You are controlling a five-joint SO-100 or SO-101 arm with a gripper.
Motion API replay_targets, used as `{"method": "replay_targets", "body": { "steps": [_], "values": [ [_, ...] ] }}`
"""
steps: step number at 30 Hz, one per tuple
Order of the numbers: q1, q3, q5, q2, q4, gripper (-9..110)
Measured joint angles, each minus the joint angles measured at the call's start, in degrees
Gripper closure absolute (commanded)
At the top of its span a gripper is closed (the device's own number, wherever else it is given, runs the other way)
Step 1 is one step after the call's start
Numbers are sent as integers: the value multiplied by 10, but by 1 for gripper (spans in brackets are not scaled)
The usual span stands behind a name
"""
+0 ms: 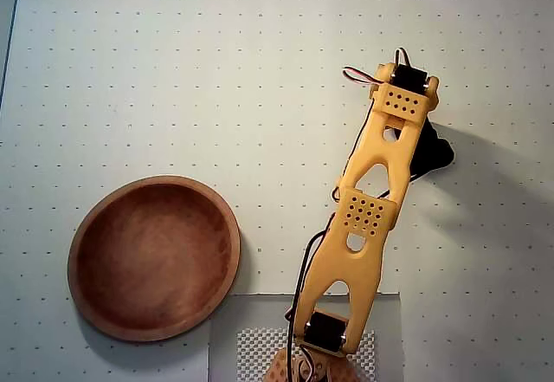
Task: Grasp a clothespin and put it in the bowl.
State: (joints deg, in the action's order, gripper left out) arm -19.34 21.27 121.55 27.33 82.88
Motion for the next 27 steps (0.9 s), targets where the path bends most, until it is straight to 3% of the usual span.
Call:
{"method": "replay_targets", "body": {
  "steps": [10, 15, 27],
  "values": [
    [0, 0, 0, 0, 6, 104],
    [1, 0, 0, 19, 69, 104],
    [48, 2, -7, 239, 169, 104]
  ]
}}
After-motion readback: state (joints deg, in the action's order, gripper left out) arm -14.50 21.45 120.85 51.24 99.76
